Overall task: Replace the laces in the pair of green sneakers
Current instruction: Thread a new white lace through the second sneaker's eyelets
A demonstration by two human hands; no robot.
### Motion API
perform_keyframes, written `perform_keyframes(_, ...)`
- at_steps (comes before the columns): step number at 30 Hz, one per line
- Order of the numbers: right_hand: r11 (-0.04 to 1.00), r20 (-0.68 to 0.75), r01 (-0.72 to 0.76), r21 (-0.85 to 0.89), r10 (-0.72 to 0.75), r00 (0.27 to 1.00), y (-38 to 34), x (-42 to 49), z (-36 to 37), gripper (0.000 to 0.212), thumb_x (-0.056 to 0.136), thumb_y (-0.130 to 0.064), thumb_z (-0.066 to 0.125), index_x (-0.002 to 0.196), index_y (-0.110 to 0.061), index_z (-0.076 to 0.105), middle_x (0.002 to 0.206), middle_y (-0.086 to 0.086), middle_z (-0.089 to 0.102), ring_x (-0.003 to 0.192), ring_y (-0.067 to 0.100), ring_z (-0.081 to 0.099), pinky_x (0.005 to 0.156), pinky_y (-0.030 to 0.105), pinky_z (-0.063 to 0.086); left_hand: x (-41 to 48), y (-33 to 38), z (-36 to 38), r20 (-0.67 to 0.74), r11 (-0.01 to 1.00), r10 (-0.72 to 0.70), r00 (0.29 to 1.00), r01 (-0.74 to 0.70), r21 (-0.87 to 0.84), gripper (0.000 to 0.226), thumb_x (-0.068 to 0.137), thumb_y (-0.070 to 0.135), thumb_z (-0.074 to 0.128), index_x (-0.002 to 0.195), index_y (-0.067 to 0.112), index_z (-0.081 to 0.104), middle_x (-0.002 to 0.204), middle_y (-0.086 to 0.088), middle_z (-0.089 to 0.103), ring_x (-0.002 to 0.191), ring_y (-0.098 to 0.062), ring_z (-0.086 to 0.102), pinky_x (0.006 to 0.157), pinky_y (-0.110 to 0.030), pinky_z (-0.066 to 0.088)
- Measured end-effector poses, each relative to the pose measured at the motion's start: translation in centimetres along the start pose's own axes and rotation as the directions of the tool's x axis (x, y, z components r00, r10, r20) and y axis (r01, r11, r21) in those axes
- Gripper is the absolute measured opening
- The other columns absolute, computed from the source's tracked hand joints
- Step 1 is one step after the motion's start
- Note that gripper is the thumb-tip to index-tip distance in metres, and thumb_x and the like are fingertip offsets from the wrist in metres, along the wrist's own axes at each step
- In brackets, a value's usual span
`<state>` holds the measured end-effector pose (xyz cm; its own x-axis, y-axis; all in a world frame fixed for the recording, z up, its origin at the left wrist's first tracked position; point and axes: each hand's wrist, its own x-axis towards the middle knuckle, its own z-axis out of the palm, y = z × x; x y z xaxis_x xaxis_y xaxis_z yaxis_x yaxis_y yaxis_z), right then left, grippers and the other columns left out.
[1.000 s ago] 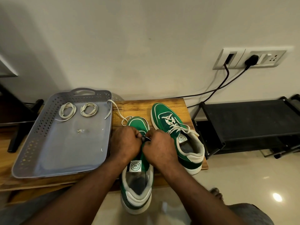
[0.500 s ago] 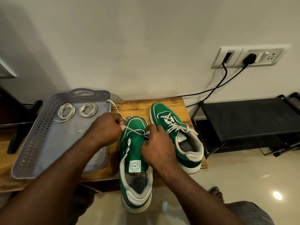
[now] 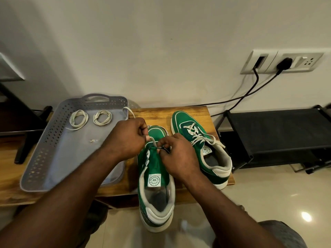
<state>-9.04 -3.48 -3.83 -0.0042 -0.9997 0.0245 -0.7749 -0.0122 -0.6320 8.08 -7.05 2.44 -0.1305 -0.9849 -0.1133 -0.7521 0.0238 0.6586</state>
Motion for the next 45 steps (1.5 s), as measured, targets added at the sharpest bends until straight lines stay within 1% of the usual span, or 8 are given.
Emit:
perform_keyframes(8, 0.996, 0.01, -0.072, -0.054, 0.073, 0.997, -0.2, 0.1, 0.0, 0.035, 0.088, -0.02, 0.072, 0.121, -0.032, 0.069, 0.117, -0.007, 0.059, 0.104, 0.018, 0.062, 0.088, 0.035, 0.056, -0.2, 0.4, -0.6, -0.11, 0.998, -0.061, 0.992, 0.058, -0.027, 0.026, 0.08, 0.004, 0.067, 0.082, 0.029, 0.074, 0.067, 0.004, 0.071, 0.068, -0.017, 0.069, 0.07, -0.034, 0.056)
perform_keyframes(14, 0.993, -0.008, -0.11, -0.039, 0.109, 0.994, -0.1, 0.1, 0.2, 0.03, 0.089, -0.018, 0.067, 0.118, -0.025, 0.069, 0.116, -0.002, 0.062, 0.104, 0.021, 0.062, 0.089, 0.034, 0.055, 0.4, -0.6, -2.5, -0.471, 0.987, -0.158, 0.868, 0.158, -0.04, 0.024, 0.085, 0.008, 0.057, 0.079, 0.028, 0.068, 0.07, 0.007, 0.066, 0.061, -0.016, 0.058, 0.06, -0.03, 0.038)
perform_keyframes(18, 0.993, -0.027, -0.117, -0.028, 0.116, 0.993, -0.1, 0.0, 0.3, 0.029, 0.088, -0.019, 0.066, 0.117, -0.023, 0.068, 0.113, -0.003, 0.064, 0.101, 0.02, 0.063, 0.088, 0.035, 0.056, 0.8, -2.3, -2.1, -0.288, 0.955, -0.104, 0.952, 0.177, 0.24, 0.015, 0.089, 0.021, 0.065, 0.082, 0.033, 0.069, 0.093, -0.002, 0.072, 0.079, -0.023, 0.059, 0.068, -0.032, 0.043)
perform_keyframes(21, 0.992, -0.035, -0.123, -0.009, 0.123, 0.992, 0.0, -0.1, 0.4, 0.028, 0.088, -0.021, 0.067, 0.116, -0.022, 0.068, 0.114, -0.002, 0.064, 0.102, 0.02, 0.063, 0.089, 0.035, 0.056, 0.3, -2.0, 0.2, -0.14, 0.939, 0.019, 0.99, 0.031, 0.342, 0.017, 0.088, 0.031, 0.071, 0.103, 0.037, 0.076, 0.122, 0.0, 0.062, 0.115, -0.03, 0.051, 0.093, -0.044, 0.05)
perform_keyframes(24, 0.993, -0.046, -0.115, -0.024, 0.114, 0.992, 0.1, -0.2, 0.7, 0.026, 0.089, -0.023, 0.067, 0.115, -0.022, 0.068, 0.116, 0.0, 0.063, 0.103, 0.022, 0.062, 0.088, 0.033, 0.053, -0.2, -0.6, 3.1, 0.017, 0.875, 0.106, 0.994, -0.102, 0.473, 0.024, 0.094, 0.046, 0.067, 0.117, 0.039, 0.072, 0.125, 0.008, 0.06, 0.123, -0.027, 0.044, 0.1, -0.045, 0.046)
perform_keyframes(37, 0.994, -0.066, -0.103, -0.031, 0.1, 0.993, -0.2, -0.2, 1.0, 0.029, 0.091, -0.018, 0.063, 0.12, -0.018, 0.064, 0.118, 0.004, 0.066, 0.102, 0.027, 0.064, 0.086, 0.035, 0.051, 0.1, 0.0, 4.3, -0.023, 0.726, 0.106, 0.994, -0.061, 0.685, 0.029, 0.1, 0.025, 0.059, 0.128, 0.018, 0.052, 0.121, -0.009, 0.065, 0.118, -0.032, 0.055, 0.097, -0.05, 0.043)
perform_keyframes(41, 0.994, -0.056, -0.103, -0.021, 0.101, 0.993, -0.3, -0.3, 0.9, 0.03, 0.09, -0.017, 0.063, 0.12, -0.017, 0.062, 0.118, 0.004, 0.068, 0.102, 0.028, 0.065, 0.087, 0.035, 0.052, 0.7, -0.2, 0.9, -0.259, 0.817, 0.183, 0.948, -0.001, 0.577, 0.024, 0.093, 0.01, 0.061, 0.115, 0.014, 0.053, 0.097, -0.013, 0.067, 0.096, -0.039, 0.061, 0.088, -0.049, 0.044)
perform_keyframes(45, 0.993, -0.037, -0.116, -0.01, 0.115, 0.993, -0.4, -0.3, 0.5, 0.033, 0.09, -0.017, 0.064, 0.122, -0.019, 0.06, 0.117, 0.004, 0.068, 0.102, 0.028, 0.066, 0.089, 0.037, 0.054, 1.0, -0.5, -0.6, -0.248, 0.996, -0.077, 0.966, 0.064, -0.061, 0.011, 0.098, 0.013, 0.067, 0.09, 0.017, 0.061, 0.082, 0.004, 0.073, 0.079, -0.016, 0.068, 0.074, -0.035, 0.052)
